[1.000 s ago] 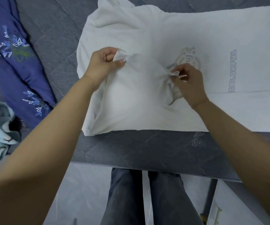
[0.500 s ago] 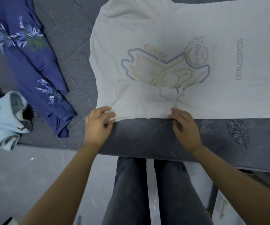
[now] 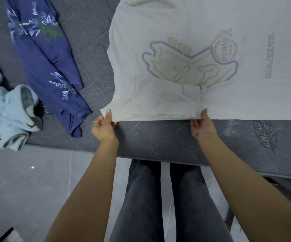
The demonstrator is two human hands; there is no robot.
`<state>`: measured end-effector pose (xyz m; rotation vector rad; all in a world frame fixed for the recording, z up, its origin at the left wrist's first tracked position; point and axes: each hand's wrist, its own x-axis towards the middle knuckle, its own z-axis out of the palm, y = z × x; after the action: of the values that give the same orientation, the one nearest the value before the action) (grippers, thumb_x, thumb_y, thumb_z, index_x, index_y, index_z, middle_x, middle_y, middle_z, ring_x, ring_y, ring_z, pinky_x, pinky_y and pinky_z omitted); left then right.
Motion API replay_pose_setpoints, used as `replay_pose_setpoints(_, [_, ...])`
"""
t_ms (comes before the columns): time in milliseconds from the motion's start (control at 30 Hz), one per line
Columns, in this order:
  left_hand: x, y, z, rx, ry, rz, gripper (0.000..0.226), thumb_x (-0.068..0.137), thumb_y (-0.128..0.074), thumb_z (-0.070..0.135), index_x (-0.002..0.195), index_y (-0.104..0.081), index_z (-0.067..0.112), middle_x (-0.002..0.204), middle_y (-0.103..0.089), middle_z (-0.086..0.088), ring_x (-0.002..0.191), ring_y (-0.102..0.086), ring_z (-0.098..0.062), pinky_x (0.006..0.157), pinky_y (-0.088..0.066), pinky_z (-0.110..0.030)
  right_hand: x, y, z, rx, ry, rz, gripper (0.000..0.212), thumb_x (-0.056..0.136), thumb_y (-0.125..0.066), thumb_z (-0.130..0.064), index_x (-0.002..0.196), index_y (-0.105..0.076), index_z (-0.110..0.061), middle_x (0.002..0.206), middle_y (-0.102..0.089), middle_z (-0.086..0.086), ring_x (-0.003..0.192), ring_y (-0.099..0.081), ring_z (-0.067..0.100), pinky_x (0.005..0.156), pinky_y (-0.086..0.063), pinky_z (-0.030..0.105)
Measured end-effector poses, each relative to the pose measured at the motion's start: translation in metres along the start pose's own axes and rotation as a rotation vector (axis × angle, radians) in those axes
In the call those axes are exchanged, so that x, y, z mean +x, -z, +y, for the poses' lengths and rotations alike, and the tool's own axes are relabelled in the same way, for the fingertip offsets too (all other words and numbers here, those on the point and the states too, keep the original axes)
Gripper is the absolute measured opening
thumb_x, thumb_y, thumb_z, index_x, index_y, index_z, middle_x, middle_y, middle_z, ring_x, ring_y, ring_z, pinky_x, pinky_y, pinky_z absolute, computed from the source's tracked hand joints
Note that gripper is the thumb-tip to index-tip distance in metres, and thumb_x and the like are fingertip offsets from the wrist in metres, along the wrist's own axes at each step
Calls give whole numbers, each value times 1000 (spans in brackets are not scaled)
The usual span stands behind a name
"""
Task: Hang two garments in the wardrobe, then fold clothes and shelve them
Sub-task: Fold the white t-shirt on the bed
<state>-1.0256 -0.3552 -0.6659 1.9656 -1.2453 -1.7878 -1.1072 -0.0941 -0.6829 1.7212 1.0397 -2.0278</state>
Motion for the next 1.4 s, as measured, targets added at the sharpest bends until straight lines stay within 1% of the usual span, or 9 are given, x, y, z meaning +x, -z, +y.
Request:
replay_pose_setpoints(133, [13,3,6,117,31,105,23,79,-81,16,76,-58,12,79,-67,-3,68,-64,-14,53,-52,-20,-1,11,-3,-13,-21,-20,16,93,-63,-27,97,-62,-12,105,-67,1,92,-63,14,98,-49,27])
replay_pose_setpoints(233, [5,-1,1,329,43,126,23,84,-76,18,84,-54,11,80,-60,1,81,-59,-19,69,-52,-26,-2,28,-16,-48,-22,-35,13,94,-63,-25,100,-63,-13,101,-67,0,97,-62,13,96,-47,26])
replay_pose_setpoints(333, [-18,-13,2,565,-448,170,26,86,-66,8,109,-56,1,107,-55,-9,105,-53,-24,92,-43,-29,0,48,-41,-73,-25,-77,15,94,-62,-28,103,-64,-16,103,-68,-1,99,-63,12,96,-46,27])
replay_pose_setpoints(433, [-55,-45,0,509,-825,-22,24,84,-54,-2,105,-59,10,105,-53,4,100,-51,-13,88,-42,-21,7,63,-79,-35,-8,-65,20,93,-63,-32,106,-64,-17,109,-67,0,103,-62,14,101,-45,28])
replay_pose_setpoints(667, [-119,-158,-51,864,-842,-737,22,88,-56,1,106,-66,9,109,-67,-4,102,-59,-18,92,-45,-29,37,93,-175,139,79,17,27,91,-67,-28,111,-64,-11,112,-69,5,102,-67,18,94,-54,35])
replay_pose_setpoints(867, [-118,-224,-74,1287,-1027,-694,24,87,-63,38,110,-63,30,108,-62,9,111,-49,-17,89,-23,-28,65,116,-241,226,180,88,33,92,-63,-38,113,-65,-12,103,-73,4,92,-70,18,85,-57,37])
replay_pose_setpoints(1033, [-113,-249,-68,1380,-944,-727,13,94,-54,24,82,-57,28,90,-64,8,89,-57,-15,75,-16,-28,88,163,-291,311,273,226,13,89,-70,-26,90,-66,-14,72,-73,-4,62,-67,5,73,-59,23])
replay_pose_setpoints(1233, [-127,-262,-65,1450,-968,-775,18,85,-57,9,93,-58,25,97,-60,4,94,-56,-19,82,-31,-34,100,189,-318,-94,263,175,19,97,-60,-27,110,-63,-13,103,-67,-3,92,-65,9,83,-57,24])
replay_pose_setpoints(1400, [-155,-315,-62,1349,-1065,-897,38,78,-66,7,114,-64,19,120,-56,-3,112,-55,-22,91,-45,-39,88,171,-321,-755,642,296,33,94,-63,-23,117,-59,1,114,-59,9,108,-56,24,89,-47,26])
